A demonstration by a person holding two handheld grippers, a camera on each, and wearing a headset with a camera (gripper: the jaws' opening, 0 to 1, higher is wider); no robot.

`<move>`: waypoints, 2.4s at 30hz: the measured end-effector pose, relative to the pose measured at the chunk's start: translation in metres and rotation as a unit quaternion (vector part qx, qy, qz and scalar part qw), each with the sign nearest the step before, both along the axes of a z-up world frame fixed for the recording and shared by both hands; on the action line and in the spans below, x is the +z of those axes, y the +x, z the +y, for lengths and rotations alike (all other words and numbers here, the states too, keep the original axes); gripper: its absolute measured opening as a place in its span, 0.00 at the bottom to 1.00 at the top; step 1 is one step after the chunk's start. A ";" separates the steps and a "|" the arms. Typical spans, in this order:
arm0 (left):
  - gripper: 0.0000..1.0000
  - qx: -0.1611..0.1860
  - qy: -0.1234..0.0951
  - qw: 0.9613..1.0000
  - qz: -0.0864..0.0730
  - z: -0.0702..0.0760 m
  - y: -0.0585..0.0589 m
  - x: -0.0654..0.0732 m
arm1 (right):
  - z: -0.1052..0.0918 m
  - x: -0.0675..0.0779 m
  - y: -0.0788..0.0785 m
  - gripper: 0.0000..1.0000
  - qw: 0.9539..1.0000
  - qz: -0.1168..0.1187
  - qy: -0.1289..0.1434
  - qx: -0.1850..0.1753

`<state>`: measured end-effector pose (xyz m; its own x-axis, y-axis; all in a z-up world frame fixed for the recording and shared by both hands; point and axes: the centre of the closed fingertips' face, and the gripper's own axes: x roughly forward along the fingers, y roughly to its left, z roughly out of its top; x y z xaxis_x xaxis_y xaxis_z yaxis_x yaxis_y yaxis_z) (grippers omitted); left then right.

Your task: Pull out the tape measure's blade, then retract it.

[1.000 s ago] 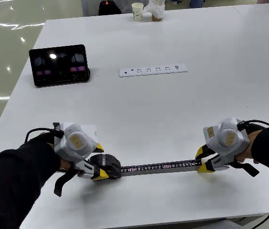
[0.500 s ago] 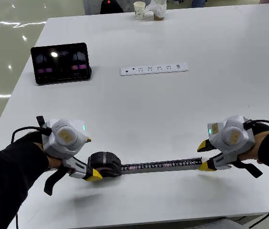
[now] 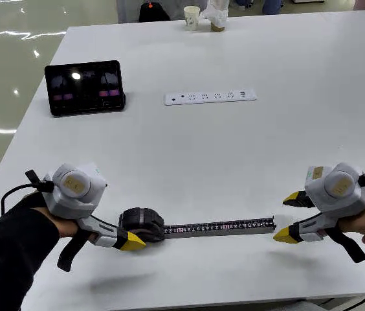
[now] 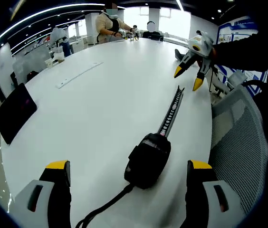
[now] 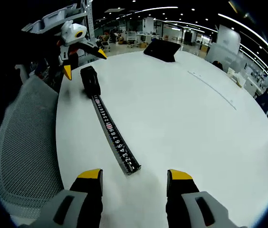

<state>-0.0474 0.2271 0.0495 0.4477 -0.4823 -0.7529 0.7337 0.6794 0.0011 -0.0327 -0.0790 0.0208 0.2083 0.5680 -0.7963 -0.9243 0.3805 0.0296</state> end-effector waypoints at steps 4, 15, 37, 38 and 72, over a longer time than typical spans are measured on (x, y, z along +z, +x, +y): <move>0.99 0.029 -0.016 0.999 -0.010 0.005 -0.001 0.007 | -0.002 0.011 0.004 0.57 0.999 -0.017 0.029 -0.040; 0.99 0.107 -0.048 0.992 -0.041 0.026 -0.002 0.016 | -0.021 0.016 0.004 0.86 0.992 -0.051 0.058 -0.101; 0.99 0.135 -0.064 0.987 -0.061 0.050 -0.043 -0.001 | -0.055 0.018 -0.019 0.99 0.986 -0.060 0.070 -0.135; 0.99 0.137 -0.067 0.986 -0.061 0.051 -0.043 -0.001 | -0.055 0.018 -0.021 0.99 0.986 -0.060 0.072 -0.135; 0.99 0.148 -0.079 0.984 -0.066 0.052 -0.060 0.010 | -0.073 0.018 -0.052 0.99 0.987 -0.057 0.065 -0.133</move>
